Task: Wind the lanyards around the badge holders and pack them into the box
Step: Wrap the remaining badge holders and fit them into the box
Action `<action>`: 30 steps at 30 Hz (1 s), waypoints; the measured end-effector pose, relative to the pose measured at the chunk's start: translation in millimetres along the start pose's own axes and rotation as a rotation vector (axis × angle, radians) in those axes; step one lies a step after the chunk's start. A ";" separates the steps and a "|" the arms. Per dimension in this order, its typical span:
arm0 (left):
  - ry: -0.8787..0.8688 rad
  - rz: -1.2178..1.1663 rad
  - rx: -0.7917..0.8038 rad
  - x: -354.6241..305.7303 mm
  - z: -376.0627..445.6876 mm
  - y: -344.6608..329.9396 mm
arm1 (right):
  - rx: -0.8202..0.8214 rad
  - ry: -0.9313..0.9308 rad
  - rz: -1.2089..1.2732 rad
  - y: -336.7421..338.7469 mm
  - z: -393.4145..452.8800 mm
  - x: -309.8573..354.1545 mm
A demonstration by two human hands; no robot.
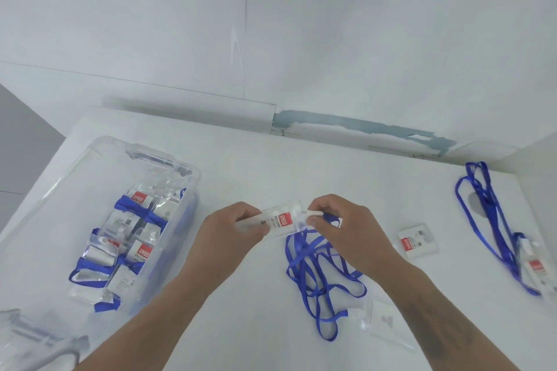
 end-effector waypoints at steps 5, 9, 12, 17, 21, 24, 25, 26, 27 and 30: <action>0.131 -0.463 0.131 -33.1 -13.3 10.4 | -0.117 -0.115 0.284 17.4 -30.0 4.4; 0.079 -0.430 0.169 -56.1 -19.5 16.1 | -0.183 -0.187 0.398 21.3 -47.3 6.1; 0.063 -0.464 0.195 -70.7 -22.8 20.1 | -0.230 -0.241 0.457 14.9 -61.2 8.1; 0.045 -0.507 0.215 -84.8 -23.1 14.0 | -0.123 -0.342 0.335 -17.8 -72.4 22.3; 0.052 -0.516 0.198 -90.0 -24.1 1.6 | -0.042 -0.124 -0.112 -27.1 -77.9 48.1; 0.044 -0.476 0.149 -87.2 -25.1 -3.8 | 0.128 -0.028 -0.500 -21.7 -80.7 68.0; 0.030 -0.447 0.131 -85.7 -25.8 -4.7 | 0.182 -0.024 -0.583 -18.1 -82.3 74.9; 0.014 -0.412 0.122 -84.1 -27.5 -4.8 | 0.218 -0.018 -0.621 -13.8 -83.9 81.8; -0.004 -0.370 0.121 -81.7 -29.4 -5.0 | 0.249 -0.010 -0.649 -8.4 -85.7 88.7; -0.056 -0.250 0.159 -73.1 -37.4 -4.1 | 0.270 0.029 -0.633 17.7 -89.1 110.1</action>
Point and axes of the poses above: each hand's wrist, its own z-axis towards the middle knuckle, its own y-axis out of the back of the hand, x = y × z, the point moved 2 cm from there along z, towards the middle knuckle, and after that the axes turned 3 degrees about -x, right-handed, at the moved point
